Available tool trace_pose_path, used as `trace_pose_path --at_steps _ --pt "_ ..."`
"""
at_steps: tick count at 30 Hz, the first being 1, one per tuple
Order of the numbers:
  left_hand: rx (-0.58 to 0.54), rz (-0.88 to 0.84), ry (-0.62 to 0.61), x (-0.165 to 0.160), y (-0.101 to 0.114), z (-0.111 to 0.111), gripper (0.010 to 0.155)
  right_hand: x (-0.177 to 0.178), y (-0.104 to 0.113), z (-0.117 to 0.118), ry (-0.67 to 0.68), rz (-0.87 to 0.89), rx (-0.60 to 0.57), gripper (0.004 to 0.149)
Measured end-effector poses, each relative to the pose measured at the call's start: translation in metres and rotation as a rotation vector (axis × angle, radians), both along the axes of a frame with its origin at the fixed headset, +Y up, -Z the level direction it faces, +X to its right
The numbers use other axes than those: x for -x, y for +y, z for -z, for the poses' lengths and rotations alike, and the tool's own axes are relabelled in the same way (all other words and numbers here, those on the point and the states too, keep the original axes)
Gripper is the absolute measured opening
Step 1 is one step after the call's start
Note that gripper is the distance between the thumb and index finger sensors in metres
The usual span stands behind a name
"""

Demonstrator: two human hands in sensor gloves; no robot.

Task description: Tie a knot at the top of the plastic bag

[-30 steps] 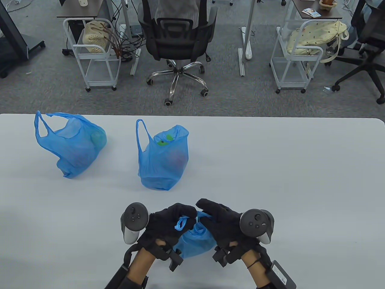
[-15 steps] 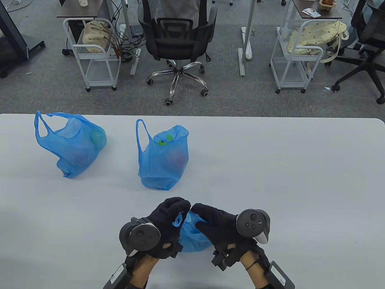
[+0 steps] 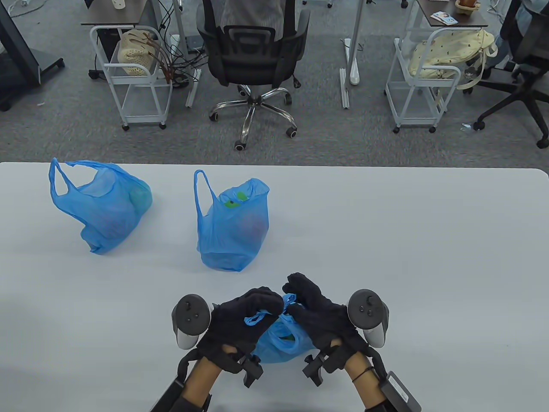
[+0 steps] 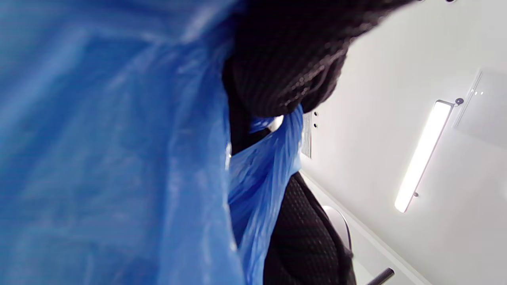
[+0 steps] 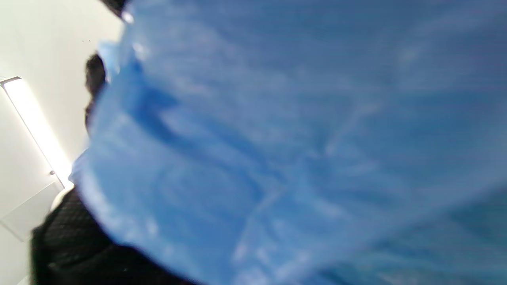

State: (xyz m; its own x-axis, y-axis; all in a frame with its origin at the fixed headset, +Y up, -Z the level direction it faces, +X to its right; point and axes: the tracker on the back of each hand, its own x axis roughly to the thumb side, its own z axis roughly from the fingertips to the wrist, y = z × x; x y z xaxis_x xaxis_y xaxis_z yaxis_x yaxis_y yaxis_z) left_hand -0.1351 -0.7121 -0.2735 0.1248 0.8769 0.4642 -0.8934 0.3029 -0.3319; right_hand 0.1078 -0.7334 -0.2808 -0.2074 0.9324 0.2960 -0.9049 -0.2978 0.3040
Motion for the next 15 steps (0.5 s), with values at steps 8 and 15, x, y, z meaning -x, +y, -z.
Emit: trace_pose_path --at_steps 8,15 --pt "0.121 -0.056 -0.027 0.000 -0.010 0.003 0.039 -0.007 0.011 -0.002 -0.161 -0.088 -0.150 0.037" --pt "0.144 -0.002 0.200 0.018 -0.013 0.005 0.042 -0.020 0.018 -0.002 -0.278 -0.088 -0.200 0.037"
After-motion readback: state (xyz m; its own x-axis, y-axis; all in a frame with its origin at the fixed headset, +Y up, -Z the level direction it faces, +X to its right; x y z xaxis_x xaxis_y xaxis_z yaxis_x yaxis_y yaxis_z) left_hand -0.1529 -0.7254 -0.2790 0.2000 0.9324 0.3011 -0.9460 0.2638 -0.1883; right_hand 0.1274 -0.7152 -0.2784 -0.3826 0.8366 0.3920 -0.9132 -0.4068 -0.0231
